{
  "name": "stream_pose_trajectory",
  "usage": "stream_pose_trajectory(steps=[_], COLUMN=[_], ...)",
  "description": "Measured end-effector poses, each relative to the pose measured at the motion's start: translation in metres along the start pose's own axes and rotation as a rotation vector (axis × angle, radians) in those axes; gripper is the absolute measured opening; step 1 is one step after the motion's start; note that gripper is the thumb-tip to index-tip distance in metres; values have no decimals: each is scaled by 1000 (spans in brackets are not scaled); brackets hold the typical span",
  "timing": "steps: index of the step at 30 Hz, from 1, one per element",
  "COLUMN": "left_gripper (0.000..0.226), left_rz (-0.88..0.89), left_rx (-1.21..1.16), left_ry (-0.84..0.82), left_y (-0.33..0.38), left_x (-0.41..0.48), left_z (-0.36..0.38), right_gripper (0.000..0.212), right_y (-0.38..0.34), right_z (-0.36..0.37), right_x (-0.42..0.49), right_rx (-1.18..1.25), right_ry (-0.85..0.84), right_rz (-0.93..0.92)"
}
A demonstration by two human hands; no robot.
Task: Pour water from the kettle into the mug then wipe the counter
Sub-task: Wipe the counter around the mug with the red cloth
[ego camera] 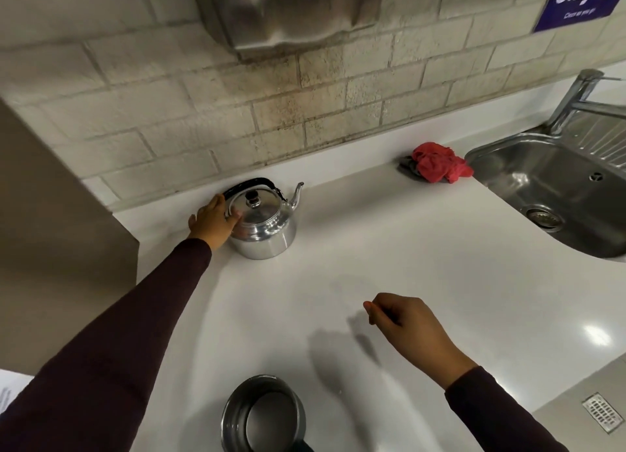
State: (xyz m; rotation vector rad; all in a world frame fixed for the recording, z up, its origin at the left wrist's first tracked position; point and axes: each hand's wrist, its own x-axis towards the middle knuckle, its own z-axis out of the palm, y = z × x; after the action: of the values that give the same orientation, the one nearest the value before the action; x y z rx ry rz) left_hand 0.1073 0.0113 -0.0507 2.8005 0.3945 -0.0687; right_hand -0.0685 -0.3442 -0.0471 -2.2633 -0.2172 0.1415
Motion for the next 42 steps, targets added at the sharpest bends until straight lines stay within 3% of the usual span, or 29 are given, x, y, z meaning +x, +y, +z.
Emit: stream_pose_trajectory(steps=[4, 10, 13, 16, 21, 26, 30, 34, 39, 42], left_gripper=[45, 33, 32, 29, 21, 26, 27, 27, 26, 26], left_rz=[42, 343, 460, 466, 314, 27, -126, -174, -213, -243], left_rx=[-47, -271, -284, -384, -751, -1011, -999, -966, -947, -926], left_ry=[22, -159, -160, -122, 19, 170, 201, 181, 120, 95], left_y=[32, 102, 126, 149, 191, 251, 293, 327, 356, 366], left_x=[-42, -148, -196, -231, -262, -258, -240, -228, -222, -221], left_z=[-31, -68, -79, -78, -38, 31, 79, 110, 128, 135], right_gripper=[35, 36, 34, 34, 33, 33, 24, 3, 16, 33], right_y=[-3, 3, 9, 18, 46, 94, 141, 177, 201, 199], right_z=[-5, -16, -27, -43, -77, -123, -160, -202, -235, -246], right_x=[3, 9, 15, 23, 42, 69, 103, 164, 273, 325], right_rx=[21, 75, 104, 151, 151, 80, -48, -224, -380, -371], right_ry=[4, 8, -3, -19, -81, -214, -279, -223, -77, -127], right_rz=[-19, -48, -44, -62, -133, -158, -189, -264, -318, -233])
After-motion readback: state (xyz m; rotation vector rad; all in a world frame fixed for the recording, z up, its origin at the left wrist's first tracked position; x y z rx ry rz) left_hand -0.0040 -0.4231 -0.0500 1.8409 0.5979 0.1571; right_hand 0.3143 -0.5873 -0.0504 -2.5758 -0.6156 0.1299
